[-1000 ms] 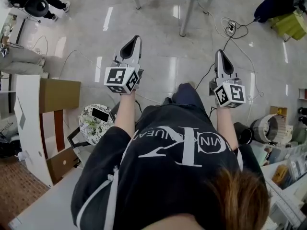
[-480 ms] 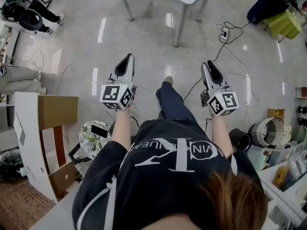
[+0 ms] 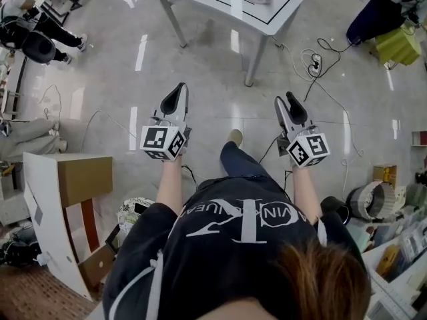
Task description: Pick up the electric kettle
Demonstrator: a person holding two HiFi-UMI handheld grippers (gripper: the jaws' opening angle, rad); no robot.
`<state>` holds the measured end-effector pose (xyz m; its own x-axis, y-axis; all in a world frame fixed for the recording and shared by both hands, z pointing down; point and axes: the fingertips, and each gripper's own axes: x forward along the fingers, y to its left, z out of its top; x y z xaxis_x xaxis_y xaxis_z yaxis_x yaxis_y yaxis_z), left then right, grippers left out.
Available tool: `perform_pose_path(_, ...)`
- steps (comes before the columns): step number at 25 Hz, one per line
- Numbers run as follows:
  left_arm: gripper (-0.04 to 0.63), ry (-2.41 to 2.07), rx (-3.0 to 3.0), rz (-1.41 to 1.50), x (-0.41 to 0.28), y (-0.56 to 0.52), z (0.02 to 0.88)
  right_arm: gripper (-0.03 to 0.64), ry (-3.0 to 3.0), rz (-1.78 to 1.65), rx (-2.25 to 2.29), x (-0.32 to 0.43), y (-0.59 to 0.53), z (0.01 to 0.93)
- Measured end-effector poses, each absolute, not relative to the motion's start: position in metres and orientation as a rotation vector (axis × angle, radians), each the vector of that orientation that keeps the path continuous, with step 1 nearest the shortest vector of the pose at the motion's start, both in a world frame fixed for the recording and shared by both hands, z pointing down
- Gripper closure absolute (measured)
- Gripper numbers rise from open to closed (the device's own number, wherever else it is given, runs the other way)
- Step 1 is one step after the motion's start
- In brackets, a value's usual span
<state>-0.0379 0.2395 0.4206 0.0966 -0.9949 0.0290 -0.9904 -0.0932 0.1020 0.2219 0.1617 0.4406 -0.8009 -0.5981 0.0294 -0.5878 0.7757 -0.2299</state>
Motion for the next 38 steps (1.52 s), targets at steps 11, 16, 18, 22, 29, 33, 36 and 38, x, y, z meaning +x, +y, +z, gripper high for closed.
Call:
perform_pose_path(11,0.588,-1.988,2.302,-0.077,-0.080,0.134,0.408,0.466,2.914,-0.373,-0.999,0.177,0.070,0.435)
perform_pose_path(16,0.588,-1.975,2.328,-0.093,-0.096,0.095,0.402,0.466,2.898,-0.379,-1.019,0.161,0.035,0.434)
perform_pose_path(18,0.588,-1.980,2.318,-0.113,-0.101,0.084,0.401,0.465,2.905,-0.377,-1.009,0.154,0.025,0.433)
perform_pose_path(22,0.588,-1.933,2.319,-0.150,-0.097,0.069,0.403,0.464,2.921,-0.385,-0.998,0.150,0.011,0.431)
perform_pose_path(29,0.588,-1.871,2.314,-0.114,-0.118,0.036,0.418,0.463,2.906,-0.424,-1.044,0.128,-0.016,0.435)
perform_pose_path(33,0.588,-1.796,2.389,-0.128,-0.129,-0.015,0.413,0.460,2.870,-0.402,-1.120,0.118,-0.049,0.432)
perform_pose_path(36,0.588,-1.750,2.459,-0.133,-0.132,-0.055,0.401,0.460,2.843,-0.394,-1.169,0.113,-0.070,0.427)
perform_pose_path(38,0.588,-1.732,2.485,-0.145,-0.137,-0.078,0.392,0.457,2.855,-0.378,-1.179,0.107,-0.078,0.425)
